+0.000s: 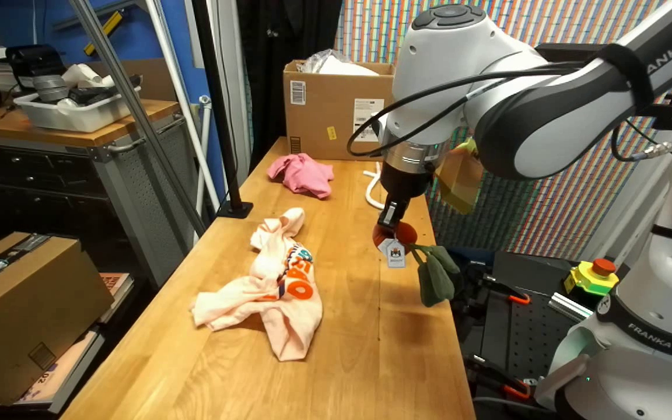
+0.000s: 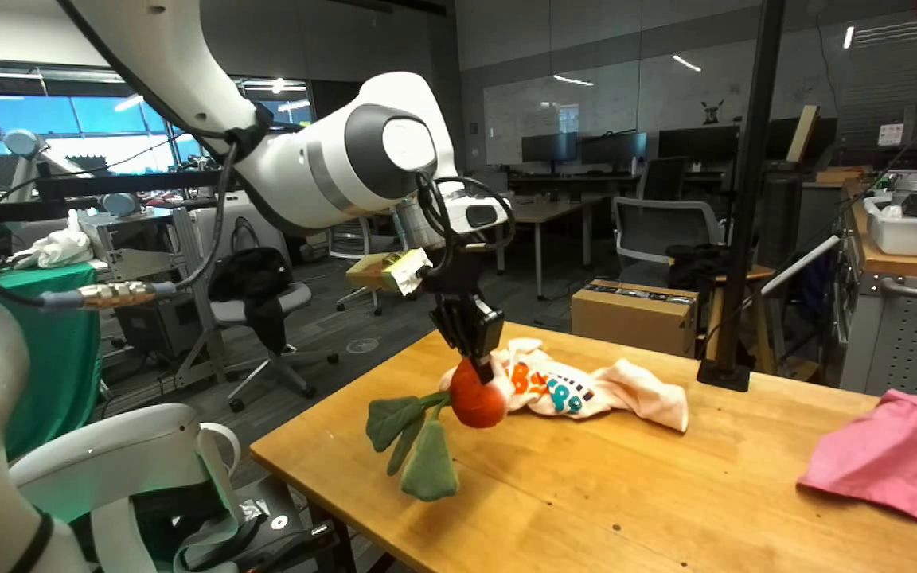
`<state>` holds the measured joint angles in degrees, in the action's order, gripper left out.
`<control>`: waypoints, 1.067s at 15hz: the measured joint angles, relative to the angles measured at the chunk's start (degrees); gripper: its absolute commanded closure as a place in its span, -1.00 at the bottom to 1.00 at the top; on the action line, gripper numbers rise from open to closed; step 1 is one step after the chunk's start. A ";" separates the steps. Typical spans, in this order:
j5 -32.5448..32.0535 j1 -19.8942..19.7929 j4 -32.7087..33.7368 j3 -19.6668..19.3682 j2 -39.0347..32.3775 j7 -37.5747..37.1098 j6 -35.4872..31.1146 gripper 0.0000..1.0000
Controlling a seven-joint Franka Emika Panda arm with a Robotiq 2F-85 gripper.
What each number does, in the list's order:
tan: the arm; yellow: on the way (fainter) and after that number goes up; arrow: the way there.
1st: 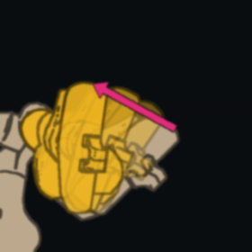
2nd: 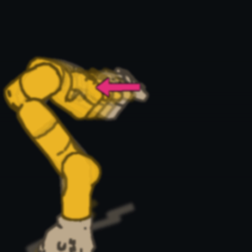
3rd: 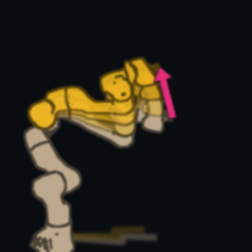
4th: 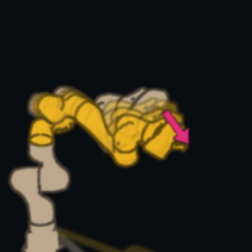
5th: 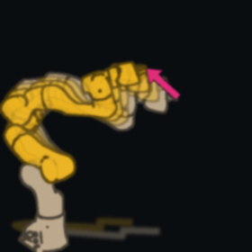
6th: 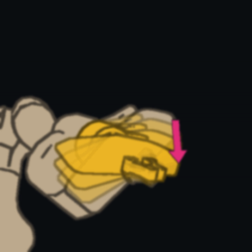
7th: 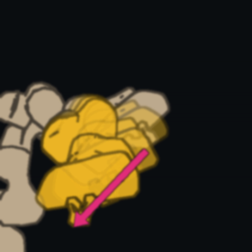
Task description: Separate the objects on the table.
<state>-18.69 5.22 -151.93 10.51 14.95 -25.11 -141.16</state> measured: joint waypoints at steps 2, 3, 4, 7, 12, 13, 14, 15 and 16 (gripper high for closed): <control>-0.01 -0.38 -1.13 0.26 -0.36 -1.32 -1.21 0.33; -0.01 -0.47 -1.68 0.41 -0.47 -1.94 -1.76 0.31; -0.01 -0.53 -2.18 0.60 -0.52 -2.62 -2.25 0.21; -0.01 -0.54 -3.15 1.23 -0.50 -4.05 -3.10 -0.25; -0.01 -0.63 -3.45 1.76 -0.44 -5.18 -3.54 -0.98; -0.01 -0.72 -3.44 1.76 -0.29 -5.17 -3.47 -1.00; -0.01 -0.84 -3.38 1.75 0.08 -5.10 -3.12 -1.00; -0.01 -0.91 -3.07 1.73 0.77 -4.71 -1.73 -1.00; 0.36 -0.92 -2.52 1.65 1.86 -3.63 0.59 -1.00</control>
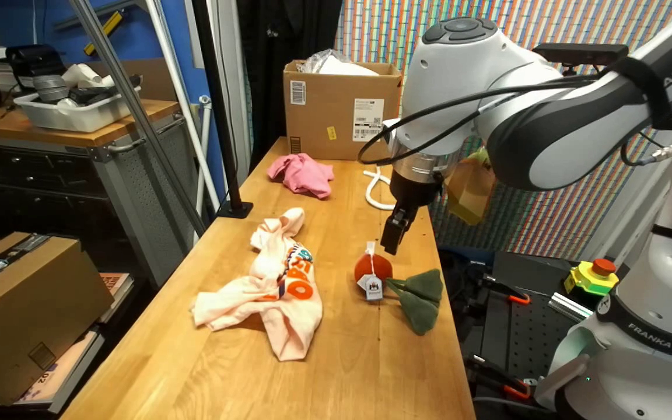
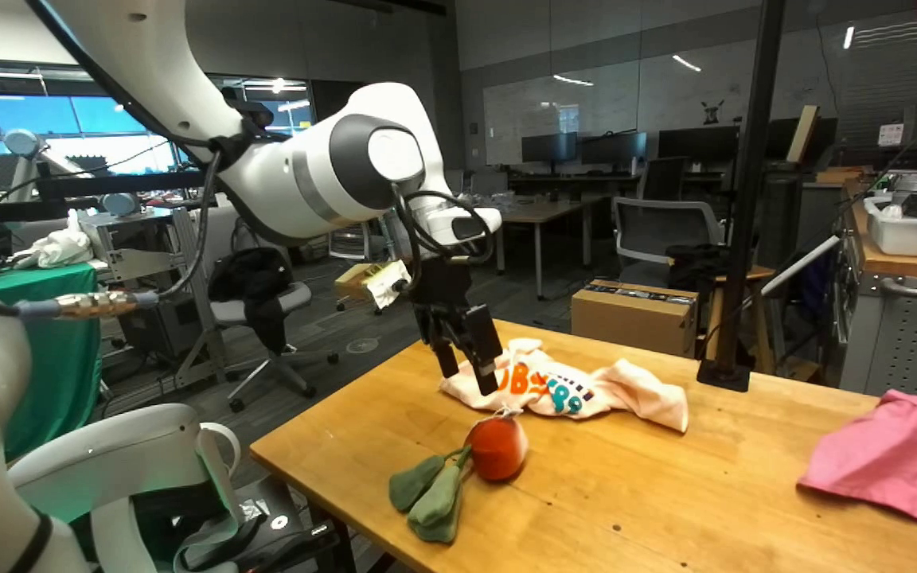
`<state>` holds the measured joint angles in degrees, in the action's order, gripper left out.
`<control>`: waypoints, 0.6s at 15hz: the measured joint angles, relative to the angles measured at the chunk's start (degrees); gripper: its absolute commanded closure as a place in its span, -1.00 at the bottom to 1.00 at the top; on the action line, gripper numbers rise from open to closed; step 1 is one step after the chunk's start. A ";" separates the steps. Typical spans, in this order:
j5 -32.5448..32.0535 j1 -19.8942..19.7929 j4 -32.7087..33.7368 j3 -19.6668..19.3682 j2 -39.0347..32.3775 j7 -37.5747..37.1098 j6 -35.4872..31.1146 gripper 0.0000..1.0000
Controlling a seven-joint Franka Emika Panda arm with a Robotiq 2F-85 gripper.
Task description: Separate the objects on the table.
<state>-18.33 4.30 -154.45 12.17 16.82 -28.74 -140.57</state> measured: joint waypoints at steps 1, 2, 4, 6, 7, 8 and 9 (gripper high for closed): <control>0.92 0.04 0.89 -0.13 1.42 2.02 3.23 -1.00; 2.06 0.11 2.17 -0.30 3.18 4.59 7.33 -0.99; 4.56 0.68 5.34 -0.94 7.41 10.83 15.54 -0.99; 6.71 1.77 8.36 -1.97 12.05 17.22 21.97 -1.00; 7.72 2.48 9.76 -2.64 14.39 20.45 25.05 -1.00; 8.87 3.27 11.18 -3.46 16.85 23.79 28.24 -1.00; 9.87 3.99 12.49 -4.29 19.23 26.73 31.41 -1.00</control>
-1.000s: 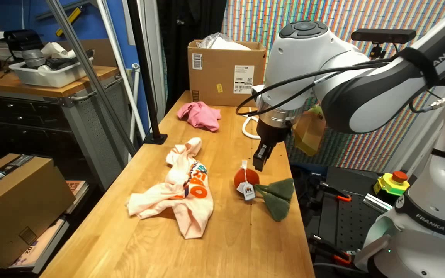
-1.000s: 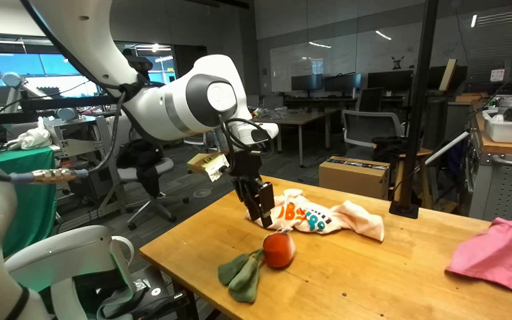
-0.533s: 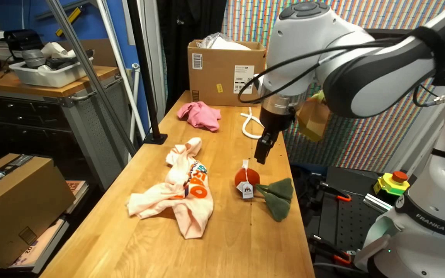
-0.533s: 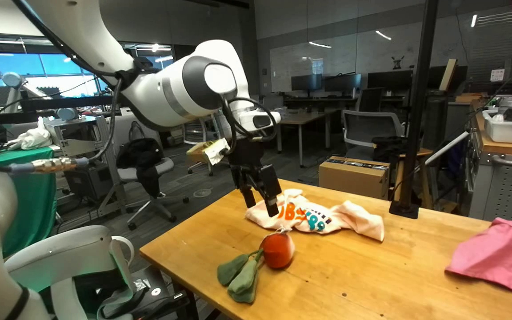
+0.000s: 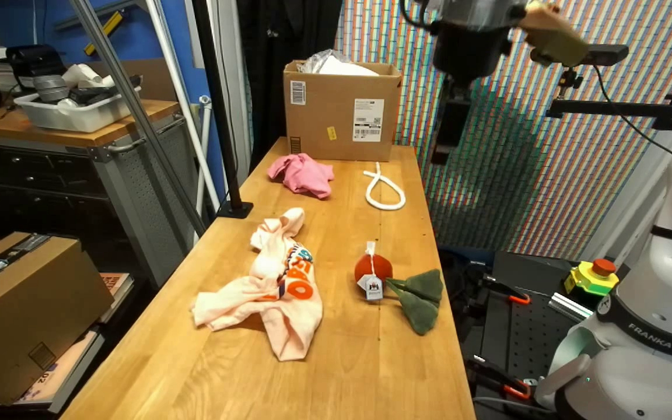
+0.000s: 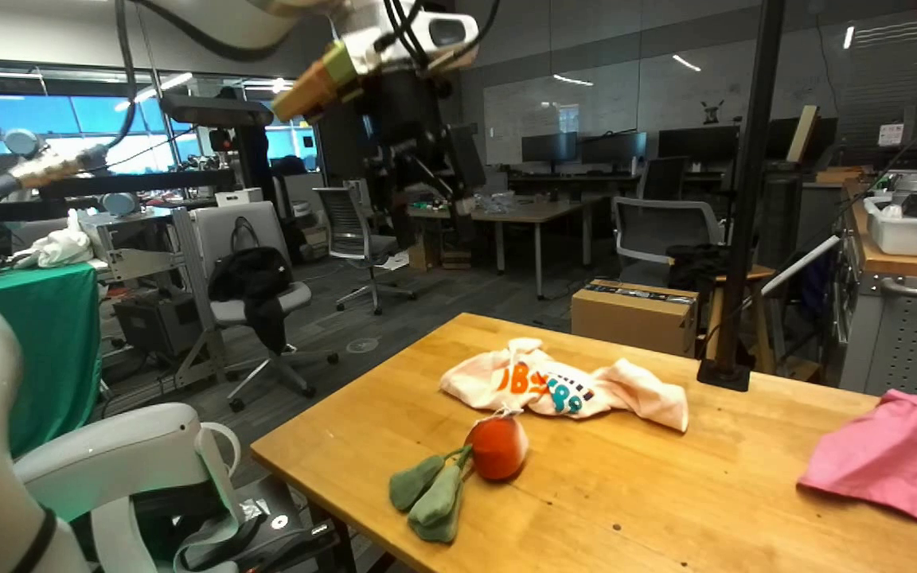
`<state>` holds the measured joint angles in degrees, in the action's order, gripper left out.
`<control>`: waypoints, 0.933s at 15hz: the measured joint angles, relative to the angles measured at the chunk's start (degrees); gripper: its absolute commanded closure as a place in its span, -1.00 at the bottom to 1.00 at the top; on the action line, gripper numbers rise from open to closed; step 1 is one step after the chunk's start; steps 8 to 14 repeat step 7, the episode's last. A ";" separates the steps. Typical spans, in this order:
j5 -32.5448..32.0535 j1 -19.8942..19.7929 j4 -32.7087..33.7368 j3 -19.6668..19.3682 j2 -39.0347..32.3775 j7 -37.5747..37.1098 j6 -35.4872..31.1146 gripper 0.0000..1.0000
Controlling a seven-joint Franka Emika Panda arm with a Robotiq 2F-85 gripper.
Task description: Separate the objects on the table.
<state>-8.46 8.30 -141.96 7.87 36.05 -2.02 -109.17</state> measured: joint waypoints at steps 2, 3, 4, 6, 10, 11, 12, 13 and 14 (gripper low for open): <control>1.35 1.21 2.07 -1.66 4.74 4.94 5.45 -1.00; 1.57 1.61 2.63 -2.38 6.99 6.63 7.22 -1.00; 1.73 1.86 2.92 -3.00 9.25 8.09 8.39 -1.00; 1.75 1.98 2.82 -3.82 13.19 10.03 9.27 -1.00; 1.75 1.98 2.58 -4.09 14.64 10.59 9.38 -1.00; 1.75 1.98 2.58 -4.09 14.64 10.59 9.38 -1.00; 1.75 1.98 2.58 -4.09 14.64 10.59 9.38 -1.00; 1.75 1.98 2.58 -4.09 14.64 10.59 9.38 -1.00; 1.75 1.98 2.58 -4.09 14.64 10.59 9.38 -1.00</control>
